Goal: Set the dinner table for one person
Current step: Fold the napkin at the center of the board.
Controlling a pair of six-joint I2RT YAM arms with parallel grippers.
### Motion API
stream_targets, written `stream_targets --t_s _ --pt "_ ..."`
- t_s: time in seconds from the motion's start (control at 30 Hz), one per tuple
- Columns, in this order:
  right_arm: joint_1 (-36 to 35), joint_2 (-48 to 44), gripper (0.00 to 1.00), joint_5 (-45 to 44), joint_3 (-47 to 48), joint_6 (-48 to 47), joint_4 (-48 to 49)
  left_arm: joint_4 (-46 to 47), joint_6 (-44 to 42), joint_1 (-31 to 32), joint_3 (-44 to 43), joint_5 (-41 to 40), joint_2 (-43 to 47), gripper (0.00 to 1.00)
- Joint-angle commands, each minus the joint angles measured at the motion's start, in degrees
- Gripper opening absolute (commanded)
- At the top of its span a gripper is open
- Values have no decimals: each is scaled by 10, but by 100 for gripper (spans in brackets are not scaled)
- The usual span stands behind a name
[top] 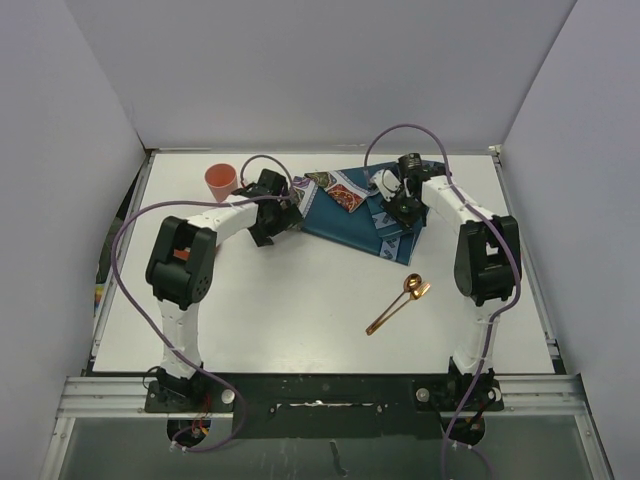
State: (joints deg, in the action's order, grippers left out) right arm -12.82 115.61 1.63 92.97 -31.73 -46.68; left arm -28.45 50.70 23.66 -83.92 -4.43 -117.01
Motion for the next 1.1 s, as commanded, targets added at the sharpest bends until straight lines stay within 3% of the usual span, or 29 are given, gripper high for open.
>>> stream_targets --t_s 0.0,0.2,0.3,0.47,0.97,1.07 --pt "-4 -48 27 15 -6 -15 9 -18 29 6 -55 -33 -49 98" --pt "-68 -41 40 32 -37 -82 20 -19 27 6 -105 -24 -59 98" --pt "-121 -37 46 11 -74 -133 60 -10 21 4 -78 -17 -16 98" --pt "-163 -27 54 31 -74 -137 72 5 10 -6 -19 -6 66 98" --pt "-160 9 57 -14 -100 -152 119 -28 -44 -5 87 -55 263 98" --pt "-163 8 53 -13 -114 -142 131 -36 -46 -5 95 -51 291 98"
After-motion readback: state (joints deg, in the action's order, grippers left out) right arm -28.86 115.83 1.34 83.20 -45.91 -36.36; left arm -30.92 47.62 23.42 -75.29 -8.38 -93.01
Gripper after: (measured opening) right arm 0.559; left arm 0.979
